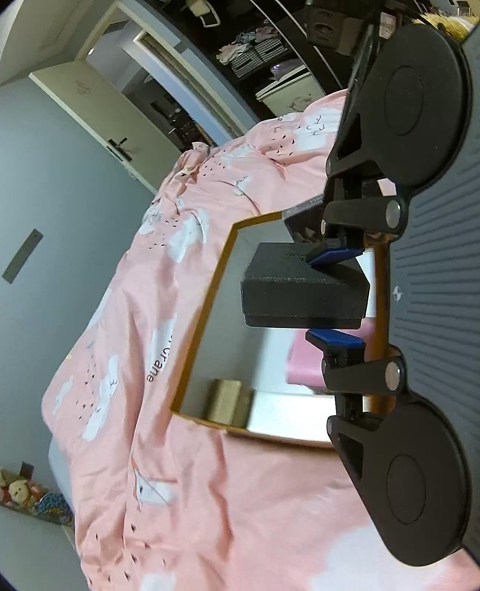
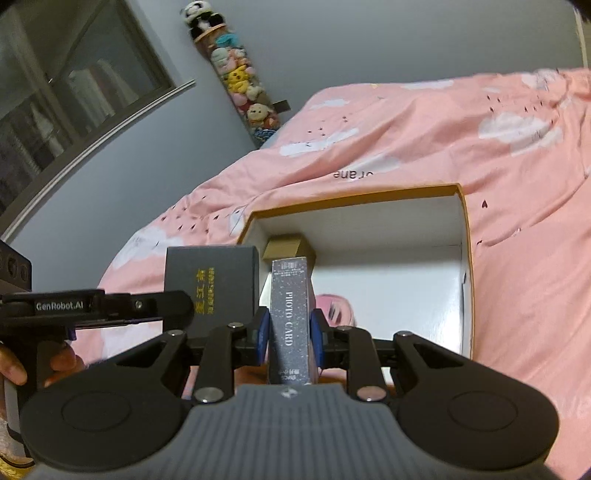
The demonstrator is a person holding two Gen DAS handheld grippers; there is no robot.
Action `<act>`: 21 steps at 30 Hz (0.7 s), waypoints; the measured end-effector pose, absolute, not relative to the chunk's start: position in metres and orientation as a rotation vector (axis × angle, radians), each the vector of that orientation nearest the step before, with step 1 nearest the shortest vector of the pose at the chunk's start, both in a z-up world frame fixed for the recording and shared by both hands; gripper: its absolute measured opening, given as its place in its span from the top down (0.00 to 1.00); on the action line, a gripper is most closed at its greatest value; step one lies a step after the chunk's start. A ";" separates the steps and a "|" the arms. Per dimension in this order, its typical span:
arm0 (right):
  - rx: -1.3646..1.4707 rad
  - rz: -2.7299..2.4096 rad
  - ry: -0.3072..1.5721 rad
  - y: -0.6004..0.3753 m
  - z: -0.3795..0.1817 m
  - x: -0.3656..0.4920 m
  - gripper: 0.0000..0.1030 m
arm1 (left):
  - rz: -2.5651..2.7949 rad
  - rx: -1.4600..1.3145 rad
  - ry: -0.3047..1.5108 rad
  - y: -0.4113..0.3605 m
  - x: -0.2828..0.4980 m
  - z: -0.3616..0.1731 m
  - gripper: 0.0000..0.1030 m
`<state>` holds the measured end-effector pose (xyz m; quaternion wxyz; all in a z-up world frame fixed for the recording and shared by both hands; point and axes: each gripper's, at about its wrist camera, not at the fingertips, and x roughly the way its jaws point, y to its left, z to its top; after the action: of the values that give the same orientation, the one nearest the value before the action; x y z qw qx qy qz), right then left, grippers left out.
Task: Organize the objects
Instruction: 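Carry the grey box and PHOTO CARD pack over the orange box with both grippers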
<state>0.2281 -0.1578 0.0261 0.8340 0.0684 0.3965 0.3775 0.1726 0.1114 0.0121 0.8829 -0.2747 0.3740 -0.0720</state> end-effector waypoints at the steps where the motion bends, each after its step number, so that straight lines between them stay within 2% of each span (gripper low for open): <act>1: 0.158 0.793 0.850 -0.158 0.024 0.235 0.76 | -0.149 -0.570 0.786 0.112 0.184 0.011 0.59; 12: 0.201 0.672 0.917 -0.142 -0.013 0.315 0.76 | -0.112 -0.502 0.929 0.112 0.288 -0.037 0.59; 21: 0.185 0.624 0.975 -0.122 -0.046 0.359 0.76 | -0.104 -0.472 1.040 0.110 0.324 -0.076 0.59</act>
<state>0.3590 -0.1219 -0.0456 0.8330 0.0875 0.4601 0.2946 0.3239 0.1099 -0.0763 0.8399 -0.2233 0.4922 -0.0493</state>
